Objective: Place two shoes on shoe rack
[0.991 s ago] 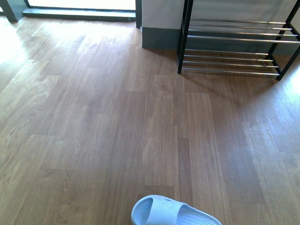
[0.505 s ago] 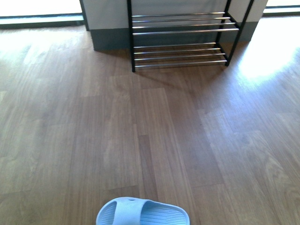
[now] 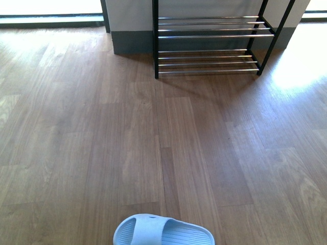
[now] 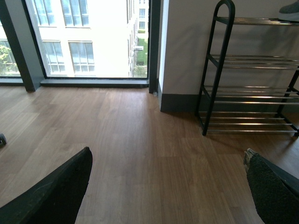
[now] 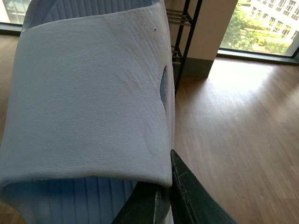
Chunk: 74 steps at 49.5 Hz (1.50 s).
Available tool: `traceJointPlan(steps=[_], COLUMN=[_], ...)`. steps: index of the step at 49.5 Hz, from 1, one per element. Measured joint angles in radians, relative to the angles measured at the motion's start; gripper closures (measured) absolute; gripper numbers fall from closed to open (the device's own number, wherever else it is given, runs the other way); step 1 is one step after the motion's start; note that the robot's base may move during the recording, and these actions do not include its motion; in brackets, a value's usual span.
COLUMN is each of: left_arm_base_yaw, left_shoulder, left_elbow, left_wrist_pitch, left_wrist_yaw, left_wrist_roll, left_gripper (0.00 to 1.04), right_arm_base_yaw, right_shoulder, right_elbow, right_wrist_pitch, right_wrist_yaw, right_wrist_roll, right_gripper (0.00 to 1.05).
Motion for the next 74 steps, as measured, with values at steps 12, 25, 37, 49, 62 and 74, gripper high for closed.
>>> traceJointPlan(steps=[12, 25, 37, 49, 62, 74], left_arm_base_yaw=[0.000, 0.000, 0.000, 0.000, 0.001, 0.001], left_shoulder=[0.000, 0.000, 0.000, 0.000, 0.000, 0.000], left_elbow=[0.000, 0.000, 0.000, 0.000, 0.000, 0.000], left_wrist_pitch=[0.000, 0.000, 0.000, 0.000, 0.000, 0.000], left_wrist_yaw=[0.000, -0.003, 0.001, 0.001, 0.001, 0.000], left_wrist_roll=[0.000, 0.000, 0.000, 0.000, 0.000, 0.000], left_gripper=[0.09, 0.09, 0.09, 0.09, 0.09, 0.09], right_arm_base_yaw=[0.000, 0.000, 0.000, 0.000, 0.000, 0.000], right_shoulder=[0.000, 0.000, 0.000, 0.001, -0.002, -0.002], right_elbow=[0.000, 0.000, 0.000, -0.002, -0.002, -0.002], right_wrist_pitch=[0.000, 0.000, 0.000, 0.000, 0.000, 0.000], right_wrist_yaw=[0.001, -0.006, -0.002, 0.003, 0.002, 0.002], right_wrist_roll=[0.000, 0.000, 0.000, 0.000, 0.000, 0.000], right_gripper=[1.03, 1.03, 1.03, 1.03, 1.03, 1.03])
